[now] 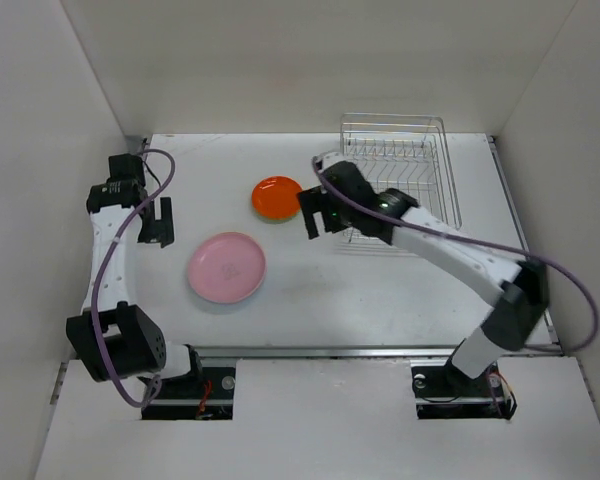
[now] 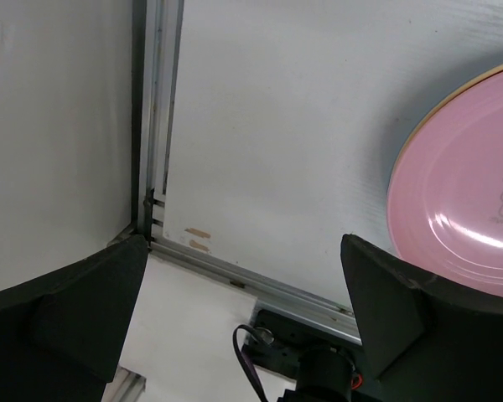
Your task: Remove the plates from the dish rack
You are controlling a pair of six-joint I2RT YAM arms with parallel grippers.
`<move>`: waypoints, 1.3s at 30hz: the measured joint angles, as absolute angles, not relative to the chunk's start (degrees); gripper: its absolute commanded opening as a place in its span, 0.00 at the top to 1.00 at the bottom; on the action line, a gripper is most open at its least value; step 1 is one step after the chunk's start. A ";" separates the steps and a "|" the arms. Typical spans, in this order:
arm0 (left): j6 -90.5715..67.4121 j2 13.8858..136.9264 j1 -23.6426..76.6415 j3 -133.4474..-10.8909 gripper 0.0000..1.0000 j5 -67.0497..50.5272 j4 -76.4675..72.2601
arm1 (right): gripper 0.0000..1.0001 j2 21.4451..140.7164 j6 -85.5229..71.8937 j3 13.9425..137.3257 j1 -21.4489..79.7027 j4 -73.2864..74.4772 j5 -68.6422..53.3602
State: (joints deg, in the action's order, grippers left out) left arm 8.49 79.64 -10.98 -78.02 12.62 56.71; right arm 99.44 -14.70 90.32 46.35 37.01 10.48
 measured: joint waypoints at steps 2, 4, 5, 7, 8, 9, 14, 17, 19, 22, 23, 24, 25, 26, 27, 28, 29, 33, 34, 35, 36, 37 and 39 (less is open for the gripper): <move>8.23 77.73 -10.98 -77.10 0.00 13.23 56.36 | 0.01 88.88 -16.91 85.52 46.48 36.73 17.10; 7.62 75.50 -10.98 -76.31 0.00 13.93 56.05 | 0.01 78.11 -19.29 81.34 46.48 36.45 23.31; 7.35 74.37 -10.98 -76.05 0.00 14.22 55.92 | 0.01 73.03 -20.32 79.66 46.48 36.64 26.39; 6.50 72.47 -10.98 -75.77 0.00 14.68 55.68 | 0.01 63.70 -22.83 77.01 46.46 37.87 32.01; 6.07 71.68 -10.98 -75.75 0.00 14.96 55.55 | 0.01 59.57 -24.25 76.27 46.48 39.18 34.46; 5.50 70.94 -10.98 -75.72 0.00 15.27 55.42 | 0.01 56.03 -25.71 75.81 46.48 40.49 36.42; 1.69 67.44 -10.96 -75.70 0.00 19.77 54.89 | 0.01 37.78 -32.71 73.80 46.48 48.05 42.13; -1.13 64.97 -10.98 -75.70 0.00 26.22 54.39 | 0.01 25.96 -34.98 73.45 46.48 51.09 42.37; -2.79 63.51 -10.98 -75.72 0.00 31.42 54.08 | 0.01 18.63 -35.88 73.65 46.48 52.07 42.24; -4.32 61.82 -10.98 -75.68 0.00 36.10 53.54 | 0.01 10.09 -36.42 74.74 46.48 53.23 42.22; -4.64 61.28 -11.05 -75.46 0.00 36.75 53.25 | 0.01 8.45 -36.53 75.35 46.48 53.84 42.22; -4.84 60.73 -11.16 -75.09 0.00 37.10 53.01 | 0.01 7.53 -36.75 75.88 46.48 54.39 42.19; -4.99 60.20 -11.27 -74.59 0.00 37.15 52.75 | 0.01 7.22 -36.88 76.38 46.48 54.96 42.17; -5.04 59.68 -11.35 -74.08 0.00 37.10 52.77 | 0.01 7.22 -36.93 76.66 46.48 55.48 41.95; -5.08 59.31 -11.42 -73.56 0.00 36.99 52.75 | 0.01 7.31 -36.95 76.66 46.48 56.18 41.54; -5.10 59.00 -11.66 -73.19 0.00 36.75 52.75 | 0.01 7.49 -37.10 76.62 46.48 57.19 41.32; -5.08 58.81 -11.75 -72.95 0.00 36.38 52.73 | 0.01 7.60 -37.23 76.55 46.48 58.15 41.01; -5.08 58.37 -11.79 -72.71 0.00 34.72 52.49 | 0.01 7.99 -37.95 76.49 46.48 61.23 39.35; -5.04 58.24 -11.86 -72.71 0.00 34.44 52.42 | 0.01 7.99 -38.22 76.51 46.48 61.89 38.85; -5.04 58.04 -11.86 -72.71 0.00 34.20 52.36 | 0.01 7.99 -38.37 76.49 46.48 62.43 38.54; -5.04 57.80 -11.86 -72.62 0.00 34.02 52.18 | 0.01 7.99 -38.46 76.51 46.48 63.05 38.24; -5.04 57.47 -11.86 -72.40 0.00 33.85 51.96 | 0.01 7.99 -38.61 76.51 46.48 63.46 37.95; -5.02 56.88 -11.86 -71.92 0.00 33.54 51.96 | 0.01 7.99 -38.70 76.51 46.48 64.20 37.45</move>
